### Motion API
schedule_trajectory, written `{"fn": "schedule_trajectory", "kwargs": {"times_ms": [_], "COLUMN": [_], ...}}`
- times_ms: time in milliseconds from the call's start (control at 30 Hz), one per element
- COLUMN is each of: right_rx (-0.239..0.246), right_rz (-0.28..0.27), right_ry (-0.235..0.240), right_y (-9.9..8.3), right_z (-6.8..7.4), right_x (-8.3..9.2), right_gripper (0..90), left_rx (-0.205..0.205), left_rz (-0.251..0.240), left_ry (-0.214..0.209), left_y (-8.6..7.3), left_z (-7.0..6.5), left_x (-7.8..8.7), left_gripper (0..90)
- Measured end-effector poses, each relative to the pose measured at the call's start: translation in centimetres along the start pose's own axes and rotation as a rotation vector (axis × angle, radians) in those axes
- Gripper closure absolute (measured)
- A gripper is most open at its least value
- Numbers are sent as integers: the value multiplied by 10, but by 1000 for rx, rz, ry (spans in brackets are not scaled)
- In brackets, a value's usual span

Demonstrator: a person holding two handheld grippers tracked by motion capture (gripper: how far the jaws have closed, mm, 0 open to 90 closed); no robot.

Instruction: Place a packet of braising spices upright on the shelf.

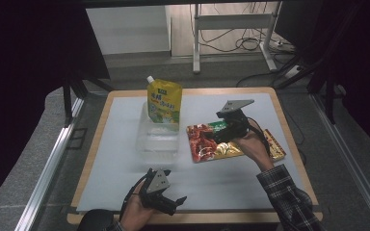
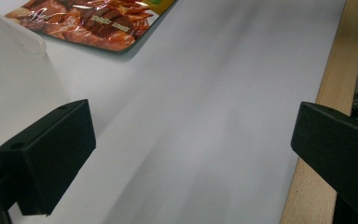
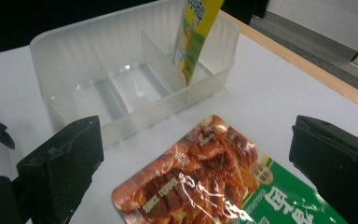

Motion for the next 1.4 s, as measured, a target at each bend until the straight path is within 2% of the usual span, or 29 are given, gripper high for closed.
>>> {"fn": "schedule_trajectory", "kwargs": {"times_ms": [233,467,667,833,1033,1267,1400], "right_rx": [-38,-35,-42,-67,-55,-73,-101], "right_rz": [-11,-8,22,40,47,53,49], "right_ry": [16,-3,-24,-39,-52,-64,-84], "right_y": [-15,-19,-29,-45,-56,-67,-77], "right_z": [-2,-4,-7,-14,-18,-20,-23], "right_x": [6,9,11,15,19,23,27], "right_gripper": [4,0,0,0,0,0,0], "left_rx": [-5,-8,-11,-12,-14,-10,-13], "left_rz": [11,12,12,15,19,16,18], "left_ry": [0,-2,-4,-4,-6,-4,-4], "left_y": [-1,-1,-1,-1,-2,-2,-2], "left_z": [-1,-1,-2,-2,-3,-2,-3], "left_x": [-2,-2,-2,-2,-2,-2,-2], "left_gripper": [0,0,0,0,0,0,0]}}
Point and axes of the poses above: each handheld gripper's, and its own axes: x roughly backward along the jaws, y roughly out of its top, z roughly to its left, the point moved 9 cm from there along -x, roughly forward along the jaws, and after that the axes turned 4 degrees about -x, right-handed, at the moved point
